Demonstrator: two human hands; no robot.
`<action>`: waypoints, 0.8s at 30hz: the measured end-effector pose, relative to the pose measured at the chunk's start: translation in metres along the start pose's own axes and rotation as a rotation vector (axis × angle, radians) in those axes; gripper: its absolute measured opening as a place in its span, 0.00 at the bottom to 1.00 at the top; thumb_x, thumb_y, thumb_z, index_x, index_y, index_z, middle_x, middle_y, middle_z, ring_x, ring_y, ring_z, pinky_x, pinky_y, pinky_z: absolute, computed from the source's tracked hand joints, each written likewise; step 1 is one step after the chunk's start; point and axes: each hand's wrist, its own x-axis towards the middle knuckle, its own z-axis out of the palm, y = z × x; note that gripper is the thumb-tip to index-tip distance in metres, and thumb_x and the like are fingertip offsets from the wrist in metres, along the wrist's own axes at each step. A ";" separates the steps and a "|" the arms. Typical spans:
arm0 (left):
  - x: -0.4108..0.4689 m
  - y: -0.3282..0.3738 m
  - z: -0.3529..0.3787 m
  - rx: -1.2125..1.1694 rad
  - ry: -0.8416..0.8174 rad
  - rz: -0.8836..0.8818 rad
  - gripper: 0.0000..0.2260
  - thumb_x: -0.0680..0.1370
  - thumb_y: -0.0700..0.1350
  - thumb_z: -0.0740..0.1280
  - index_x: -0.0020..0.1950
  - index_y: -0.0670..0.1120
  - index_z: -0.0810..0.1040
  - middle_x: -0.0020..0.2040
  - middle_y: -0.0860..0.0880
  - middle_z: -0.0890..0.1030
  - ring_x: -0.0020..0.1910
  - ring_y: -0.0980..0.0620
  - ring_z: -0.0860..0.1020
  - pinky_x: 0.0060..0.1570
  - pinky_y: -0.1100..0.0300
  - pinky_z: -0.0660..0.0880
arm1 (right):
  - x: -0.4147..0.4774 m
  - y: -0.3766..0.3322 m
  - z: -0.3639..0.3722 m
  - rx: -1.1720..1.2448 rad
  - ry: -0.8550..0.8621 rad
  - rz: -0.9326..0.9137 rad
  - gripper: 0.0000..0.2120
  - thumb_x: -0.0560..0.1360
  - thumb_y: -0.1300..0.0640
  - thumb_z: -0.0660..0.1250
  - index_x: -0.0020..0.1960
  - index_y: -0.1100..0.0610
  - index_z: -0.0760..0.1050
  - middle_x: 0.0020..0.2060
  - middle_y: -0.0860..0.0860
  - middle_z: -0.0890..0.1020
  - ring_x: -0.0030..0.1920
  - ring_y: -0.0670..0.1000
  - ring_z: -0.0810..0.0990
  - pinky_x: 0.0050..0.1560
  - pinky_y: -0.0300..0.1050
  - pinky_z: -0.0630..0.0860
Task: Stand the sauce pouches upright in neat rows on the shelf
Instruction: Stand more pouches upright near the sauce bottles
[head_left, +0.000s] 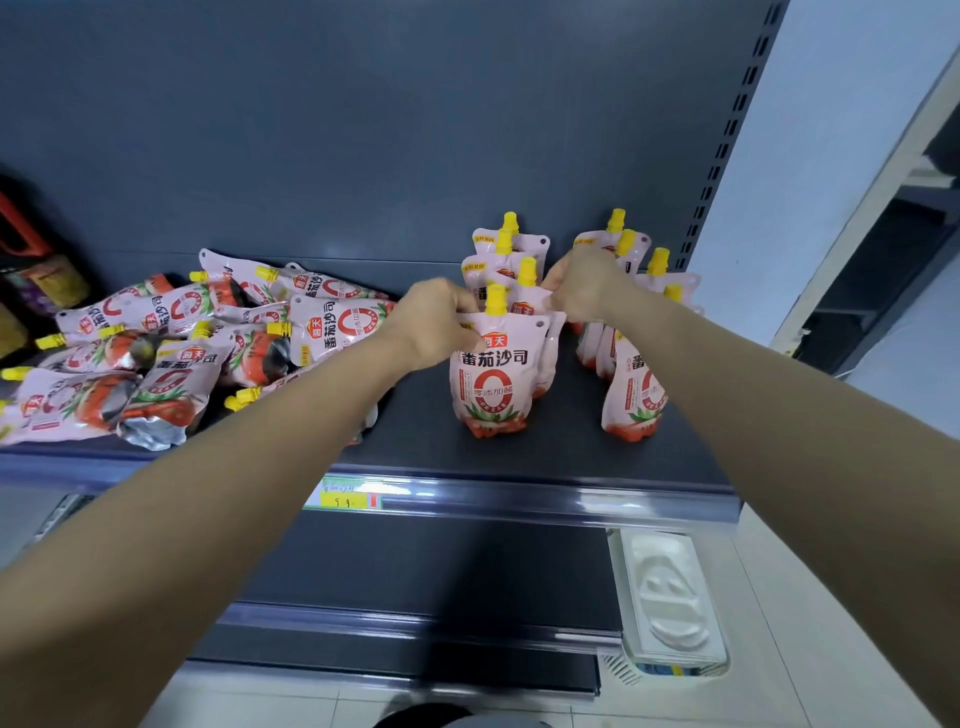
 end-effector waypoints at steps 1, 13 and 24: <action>0.000 -0.001 0.001 -0.070 -0.030 -0.028 0.04 0.68 0.39 0.75 0.40 0.45 0.82 0.38 0.50 0.79 0.41 0.53 0.76 0.42 0.62 0.70 | 0.001 -0.001 0.000 0.028 0.001 0.028 0.15 0.76 0.63 0.63 0.60 0.64 0.78 0.57 0.60 0.81 0.58 0.59 0.79 0.59 0.49 0.76; -0.001 0.002 0.010 -0.193 -0.061 -0.055 0.07 0.70 0.39 0.73 0.34 0.50 0.80 0.34 0.56 0.80 0.37 0.60 0.77 0.43 0.60 0.72 | 0.011 -0.003 -0.002 -0.044 0.032 0.001 0.14 0.77 0.65 0.58 0.57 0.65 0.79 0.47 0.58 0.80 0.53 0.59 0.80 0.45 0.45 0.75; -0.012 -0.001 -0.049 -0.296 -0.036 0.065 0.11 0.70 0.44 0.74 0.50 0.45 0.79 0.43 0.51 0.80 0.41 0.57 0.77 0.46 0.67 0.72 | 0.000 -0.057 -0.008 -0.170 0.371 -0.291 0.11 0.76 0.63 0.61 0.54 0.63 0.79 0.51 0.59 0.83 0.52 0.61 0.80 0.52 0.53 0.78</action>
